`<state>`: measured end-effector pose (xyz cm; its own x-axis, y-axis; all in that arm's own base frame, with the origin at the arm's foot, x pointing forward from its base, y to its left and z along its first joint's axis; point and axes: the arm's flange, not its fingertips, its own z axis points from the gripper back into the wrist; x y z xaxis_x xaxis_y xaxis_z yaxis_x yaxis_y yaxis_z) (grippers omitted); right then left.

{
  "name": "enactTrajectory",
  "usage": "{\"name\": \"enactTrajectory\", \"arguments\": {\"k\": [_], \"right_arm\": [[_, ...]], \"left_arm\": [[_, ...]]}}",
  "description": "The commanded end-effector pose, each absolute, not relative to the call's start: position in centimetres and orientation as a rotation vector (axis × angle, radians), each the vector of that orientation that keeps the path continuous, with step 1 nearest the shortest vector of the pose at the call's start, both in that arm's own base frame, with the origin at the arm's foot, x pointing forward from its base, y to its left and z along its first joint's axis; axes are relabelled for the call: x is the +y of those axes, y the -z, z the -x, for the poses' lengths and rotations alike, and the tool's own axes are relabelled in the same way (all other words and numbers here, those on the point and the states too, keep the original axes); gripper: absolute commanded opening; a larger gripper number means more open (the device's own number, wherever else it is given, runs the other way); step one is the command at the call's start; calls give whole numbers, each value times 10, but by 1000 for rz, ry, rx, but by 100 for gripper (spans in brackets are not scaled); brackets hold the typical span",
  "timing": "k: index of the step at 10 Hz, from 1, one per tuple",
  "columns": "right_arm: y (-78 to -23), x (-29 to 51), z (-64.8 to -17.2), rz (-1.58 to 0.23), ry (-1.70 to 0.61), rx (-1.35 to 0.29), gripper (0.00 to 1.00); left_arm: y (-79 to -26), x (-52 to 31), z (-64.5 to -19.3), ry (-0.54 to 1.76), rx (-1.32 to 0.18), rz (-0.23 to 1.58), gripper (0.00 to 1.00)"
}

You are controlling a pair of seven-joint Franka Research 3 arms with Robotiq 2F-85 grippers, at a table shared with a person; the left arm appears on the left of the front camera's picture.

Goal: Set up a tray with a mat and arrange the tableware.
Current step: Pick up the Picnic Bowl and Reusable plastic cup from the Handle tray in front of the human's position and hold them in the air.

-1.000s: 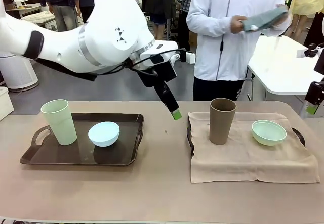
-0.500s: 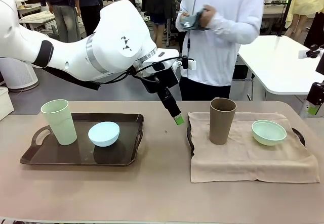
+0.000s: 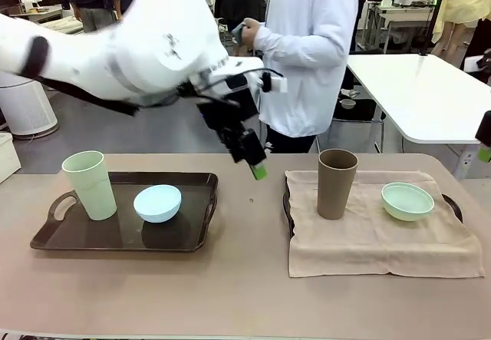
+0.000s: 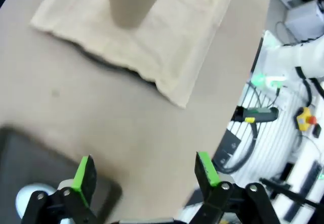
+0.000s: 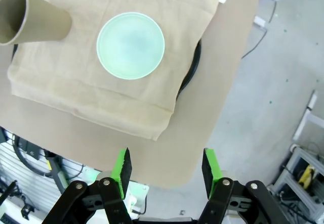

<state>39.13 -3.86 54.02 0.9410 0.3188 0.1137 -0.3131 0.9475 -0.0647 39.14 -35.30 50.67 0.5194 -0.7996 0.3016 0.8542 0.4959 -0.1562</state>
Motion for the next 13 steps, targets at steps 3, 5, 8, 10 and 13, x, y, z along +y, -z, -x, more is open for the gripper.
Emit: {"name": "enactTrajectory", "arguments": {"k": [3,5,8,10,13], "right_arm": [[-532,-27,-376,67,-298,-96,73],[-522,-27,-375,54,-307,-69,73],[-527,-29,-374,37,-317,-78,73],[-523,-30,-375,33,-316,-67,73],[-556,-64,-389,-897,-405,114,73]], "left_arm": [[-563,-228,-310,618,-72,306,100],[-565,-133,-273,540,-264,533,100],[-577,-176,-293,576,-116,424,100],[-571,-138,-270,581,-215,530,100],[-578,-85,-317,342,-184,973,100]]}}
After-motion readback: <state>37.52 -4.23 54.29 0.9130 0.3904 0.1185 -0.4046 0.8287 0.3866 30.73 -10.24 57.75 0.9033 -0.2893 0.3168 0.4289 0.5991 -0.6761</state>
